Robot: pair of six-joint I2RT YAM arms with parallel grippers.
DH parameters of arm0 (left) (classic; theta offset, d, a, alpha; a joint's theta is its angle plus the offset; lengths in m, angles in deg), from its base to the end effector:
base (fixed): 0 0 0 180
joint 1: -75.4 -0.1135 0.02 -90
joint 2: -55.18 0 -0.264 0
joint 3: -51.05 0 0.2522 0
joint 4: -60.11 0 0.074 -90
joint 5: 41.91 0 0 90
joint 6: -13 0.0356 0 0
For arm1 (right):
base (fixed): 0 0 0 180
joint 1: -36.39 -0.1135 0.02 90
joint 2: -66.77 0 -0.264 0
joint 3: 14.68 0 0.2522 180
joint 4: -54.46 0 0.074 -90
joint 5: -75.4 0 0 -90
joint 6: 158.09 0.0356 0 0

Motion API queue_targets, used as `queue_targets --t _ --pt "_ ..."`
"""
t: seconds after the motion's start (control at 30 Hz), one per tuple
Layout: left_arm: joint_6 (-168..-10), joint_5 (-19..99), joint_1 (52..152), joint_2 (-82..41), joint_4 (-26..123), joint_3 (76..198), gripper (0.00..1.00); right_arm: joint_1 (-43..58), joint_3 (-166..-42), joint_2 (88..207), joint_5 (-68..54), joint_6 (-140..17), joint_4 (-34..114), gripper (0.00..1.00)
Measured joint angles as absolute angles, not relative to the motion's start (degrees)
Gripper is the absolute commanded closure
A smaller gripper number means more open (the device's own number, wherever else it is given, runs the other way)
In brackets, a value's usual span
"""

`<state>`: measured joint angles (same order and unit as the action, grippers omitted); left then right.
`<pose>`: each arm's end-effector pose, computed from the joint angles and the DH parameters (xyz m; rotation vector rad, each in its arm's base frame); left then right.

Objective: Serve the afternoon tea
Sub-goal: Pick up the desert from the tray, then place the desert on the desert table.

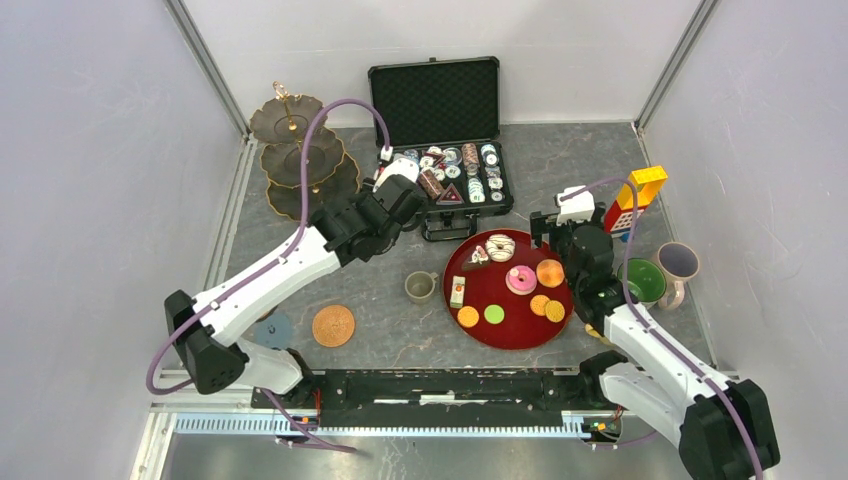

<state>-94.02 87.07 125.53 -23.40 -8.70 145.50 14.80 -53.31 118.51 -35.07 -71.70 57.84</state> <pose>0.1913 -0.1941 0.3601 0.3828 2.2186 0.2448 0.1979 0.0649 0.2454 -0.1190 1.7264 -0.0797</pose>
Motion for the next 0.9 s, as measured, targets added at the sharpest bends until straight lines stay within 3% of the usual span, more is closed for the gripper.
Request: queue_targets --t 0.33,0.9 --pt "-89.9 90.6 120.8 -28.0 -4.3 146.3 0.56 14.8 -53.3 117.6 -34.5 -71.4 57.8 0.02" --pt "-79.2 92.2 110.7 -44.8 -2.3 162.7 0.56 14.8 -53.3 118.3 -34.6 -71.4 58.0 0.02"
